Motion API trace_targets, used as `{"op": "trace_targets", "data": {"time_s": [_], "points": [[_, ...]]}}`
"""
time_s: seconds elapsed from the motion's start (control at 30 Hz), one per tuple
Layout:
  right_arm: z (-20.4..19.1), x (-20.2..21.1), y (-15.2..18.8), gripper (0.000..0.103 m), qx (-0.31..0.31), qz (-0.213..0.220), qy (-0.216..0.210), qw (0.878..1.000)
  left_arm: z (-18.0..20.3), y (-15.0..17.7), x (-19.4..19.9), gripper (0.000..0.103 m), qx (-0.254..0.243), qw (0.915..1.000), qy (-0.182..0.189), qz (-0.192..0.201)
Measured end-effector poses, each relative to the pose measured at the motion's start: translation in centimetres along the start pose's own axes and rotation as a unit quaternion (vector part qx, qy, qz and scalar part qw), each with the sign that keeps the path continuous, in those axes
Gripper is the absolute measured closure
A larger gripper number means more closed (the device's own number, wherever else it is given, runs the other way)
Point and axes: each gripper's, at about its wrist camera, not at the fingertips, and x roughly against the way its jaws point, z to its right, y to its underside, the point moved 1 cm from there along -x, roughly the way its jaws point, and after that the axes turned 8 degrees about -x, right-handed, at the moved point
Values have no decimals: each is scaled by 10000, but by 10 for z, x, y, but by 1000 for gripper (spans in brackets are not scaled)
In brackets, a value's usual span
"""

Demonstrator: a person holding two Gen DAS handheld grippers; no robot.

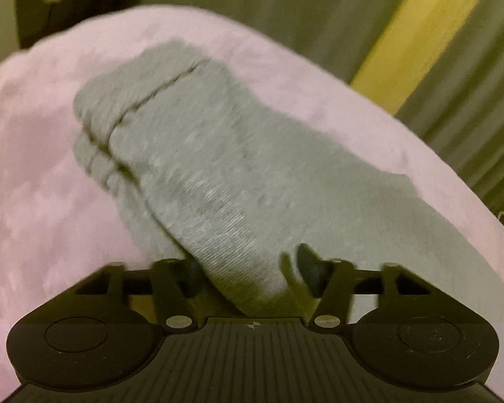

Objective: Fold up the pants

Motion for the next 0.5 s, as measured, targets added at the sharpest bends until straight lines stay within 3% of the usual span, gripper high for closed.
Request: {"op": "trace_targets", "data": {"time_s": [0.2,0.4,0.5], "points": [[2,11,3,99,-159,152,-177,9996,-11,6,11,88,235,9997,108,33],[5,47,15,99,-215,562,-438,9972,-8,10,26,88,-63,9994,145,306],[4,43,22,99,251,794,113,9965,-9,11,25,83,-128,9999,-27,23]]}}
